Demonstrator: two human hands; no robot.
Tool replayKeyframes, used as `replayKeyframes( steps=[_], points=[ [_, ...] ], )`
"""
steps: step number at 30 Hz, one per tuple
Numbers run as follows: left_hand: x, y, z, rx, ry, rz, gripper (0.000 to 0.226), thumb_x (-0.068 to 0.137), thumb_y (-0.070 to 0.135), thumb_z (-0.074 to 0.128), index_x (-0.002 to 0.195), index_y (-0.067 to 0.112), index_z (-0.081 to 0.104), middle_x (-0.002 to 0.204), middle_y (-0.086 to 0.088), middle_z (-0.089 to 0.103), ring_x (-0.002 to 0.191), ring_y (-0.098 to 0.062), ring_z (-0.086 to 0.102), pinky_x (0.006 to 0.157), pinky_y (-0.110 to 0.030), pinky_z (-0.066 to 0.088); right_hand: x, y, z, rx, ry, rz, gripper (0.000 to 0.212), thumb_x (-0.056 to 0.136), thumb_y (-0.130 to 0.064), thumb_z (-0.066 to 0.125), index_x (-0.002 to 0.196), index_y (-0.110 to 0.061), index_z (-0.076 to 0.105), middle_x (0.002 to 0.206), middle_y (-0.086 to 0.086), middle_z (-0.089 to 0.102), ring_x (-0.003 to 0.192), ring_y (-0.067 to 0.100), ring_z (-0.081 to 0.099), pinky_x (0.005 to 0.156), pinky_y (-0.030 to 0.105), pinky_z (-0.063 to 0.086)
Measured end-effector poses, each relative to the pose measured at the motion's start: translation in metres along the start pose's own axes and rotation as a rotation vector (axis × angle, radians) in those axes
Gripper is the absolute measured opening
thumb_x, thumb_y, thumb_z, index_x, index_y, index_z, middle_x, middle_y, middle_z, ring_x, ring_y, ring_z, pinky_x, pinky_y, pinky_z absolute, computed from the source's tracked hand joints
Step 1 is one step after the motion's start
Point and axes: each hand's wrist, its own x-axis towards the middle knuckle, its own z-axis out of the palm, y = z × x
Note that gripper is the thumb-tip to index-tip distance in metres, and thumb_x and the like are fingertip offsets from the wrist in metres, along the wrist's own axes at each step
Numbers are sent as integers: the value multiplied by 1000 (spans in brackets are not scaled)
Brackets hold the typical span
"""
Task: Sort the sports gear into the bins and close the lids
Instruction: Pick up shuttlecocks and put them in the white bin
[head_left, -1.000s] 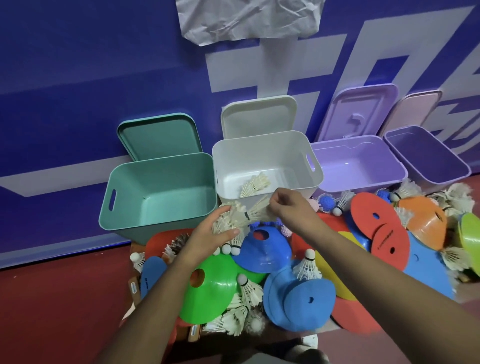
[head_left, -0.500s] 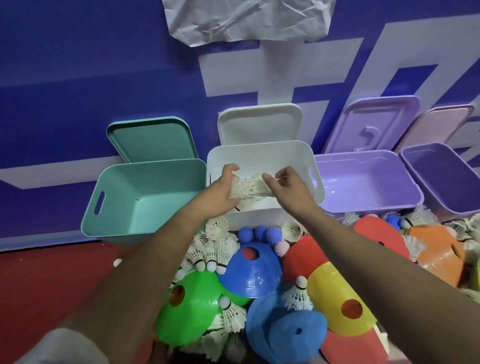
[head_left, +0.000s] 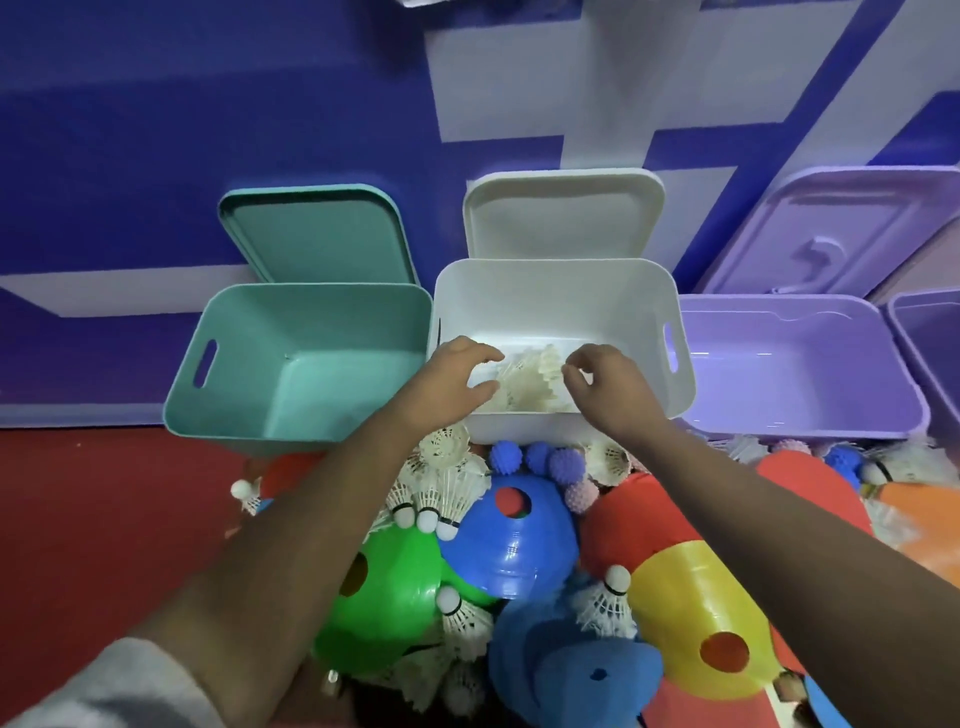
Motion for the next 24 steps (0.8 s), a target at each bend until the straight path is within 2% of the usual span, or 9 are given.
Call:
replayKeyframes(
  steps=[4,7,10,12,14,16,19,24],
  points=[
    [-55,7,-10,-92,168,36,12,88,13,65,99,16,68,96,6,55,87,-3,57,81,-14,43,-40,-27,-7,166,91,-180,7,91,-16,57,95,-15,62,96,-2,57,90,13,56,82,27,46],
    [-95,0,-7,-56,198,-13,10,87,13,65,95,17,66,91,6,57,80,-6,58,76,-21,48,-68,-38,5,156,-12,-206,3,90,-16,57,90,-17,60,88,-2,58,82,14,57,76,33,49],
    [-123,-17,6,118,179,-145,25,85,15,65,110,19,66,96,0,59,87,-18,58,79,-33,49,-79,-42,30,124,-78,-124,9,90,-21,58,97,-17,62,91,0,62,81,17,60,78,39,51],
    [-128,-26,17,222,181,-179,38,81,12,65,119,19,66,101,-6,61,92,-27,60,82,-36,52,-79,-46,48,81,-105,-75,20,91,-24,58,108,-15,63,101,3,66,87,20,63,80,33,49],
    [-126,-28,24,314,205,-184,43,78,9,64,120,20,67,99,-10,64,91,-32,61,79,-37,54,-74,-55,64,24,-124,-13,27,93,-28,57,113,-11,64,106,7,68,95,24,63,76,28,43],
    [-120,-27,28,347,203,-172,44,77,9,62,119,20,68,98,-11,67,89,-34,62,78,-37,54,-66,-63,78,35,-136,82,31,94,-32,56,108,-6,65,101,11,70,94,30,64,77,32,46],
    [-115,-25,34,280,163,-145,41,80,8,55,118,17,67,102,-10,68,93,-32,62,82,-39,53,-59,-69,94,20,-159,130,31,95,-36,53,87,-7,63,85,14,69,86,34,64,71,37,49],
    [-124,-27,40,186,246,-33,40,83,7,59,122,13,64,111,-5,64,103,-26,58,89,-39,50,-63,-71,97,39,-71,141,23,91,-21,52,75,-8,61,75,14,67,77,35,63,65,38,49]
  ],
)
